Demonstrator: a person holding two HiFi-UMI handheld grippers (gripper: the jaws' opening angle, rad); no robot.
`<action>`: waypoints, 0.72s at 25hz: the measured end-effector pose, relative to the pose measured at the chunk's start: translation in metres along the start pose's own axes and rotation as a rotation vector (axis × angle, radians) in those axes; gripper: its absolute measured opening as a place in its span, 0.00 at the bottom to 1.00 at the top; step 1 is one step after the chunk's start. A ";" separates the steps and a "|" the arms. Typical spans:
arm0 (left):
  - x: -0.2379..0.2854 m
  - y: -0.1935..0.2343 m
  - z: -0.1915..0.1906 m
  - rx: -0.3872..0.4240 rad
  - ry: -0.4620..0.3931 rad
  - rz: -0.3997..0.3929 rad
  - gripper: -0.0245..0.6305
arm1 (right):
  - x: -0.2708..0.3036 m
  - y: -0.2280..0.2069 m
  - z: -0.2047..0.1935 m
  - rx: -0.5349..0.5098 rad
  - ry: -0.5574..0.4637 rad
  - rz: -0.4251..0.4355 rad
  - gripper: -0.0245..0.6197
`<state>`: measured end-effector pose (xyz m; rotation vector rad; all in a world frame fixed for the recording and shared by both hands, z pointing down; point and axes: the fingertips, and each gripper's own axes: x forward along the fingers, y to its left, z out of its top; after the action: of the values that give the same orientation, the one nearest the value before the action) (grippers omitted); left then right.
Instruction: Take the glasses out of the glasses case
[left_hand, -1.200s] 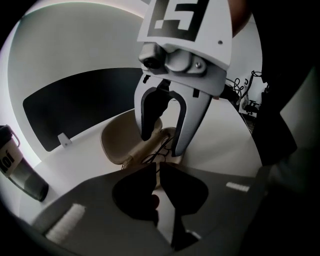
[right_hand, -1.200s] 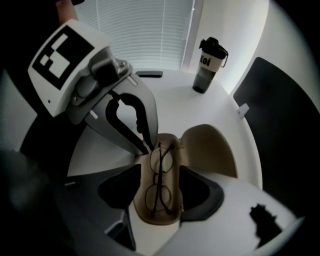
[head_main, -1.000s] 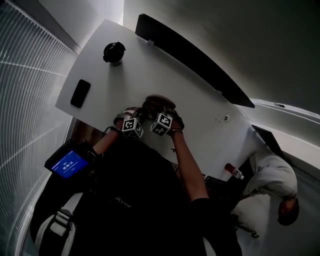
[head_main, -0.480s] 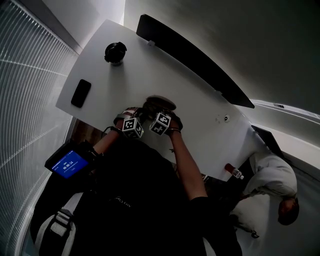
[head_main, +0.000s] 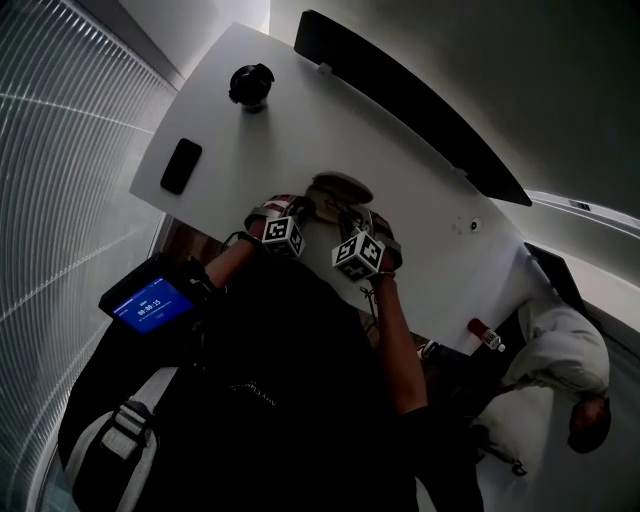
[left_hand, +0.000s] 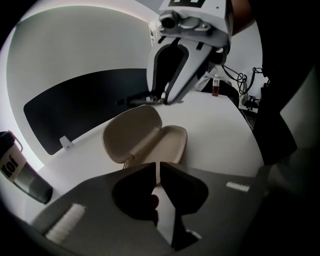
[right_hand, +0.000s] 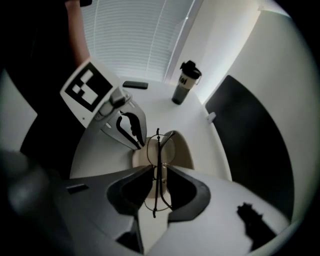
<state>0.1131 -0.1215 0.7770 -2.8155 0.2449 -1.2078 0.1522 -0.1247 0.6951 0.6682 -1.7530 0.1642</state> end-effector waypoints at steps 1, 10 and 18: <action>-0.001 0.000 -0.002 0.007 0.005 0.001 0.09 | -0.015 -0.003 -0.006 0.038 -0.017 -0.039 0.19; -0.015 0.002 -0.011 0.067 0.075 0.026 0.09 | -0.041 0.047 -0.187 0.266 0.291 -0.163 0.19; -0.017 0.000 -0.005 0.100 0.156 0.053 0.09 | 0.010 0.071 -0.226 0.257 0.337 -0.140 0.19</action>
<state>0.0983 -0.1188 0.7684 -2.6176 0.2581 -1.3883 0.3048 0.0307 0.7877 0.8919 -1.3682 0.3873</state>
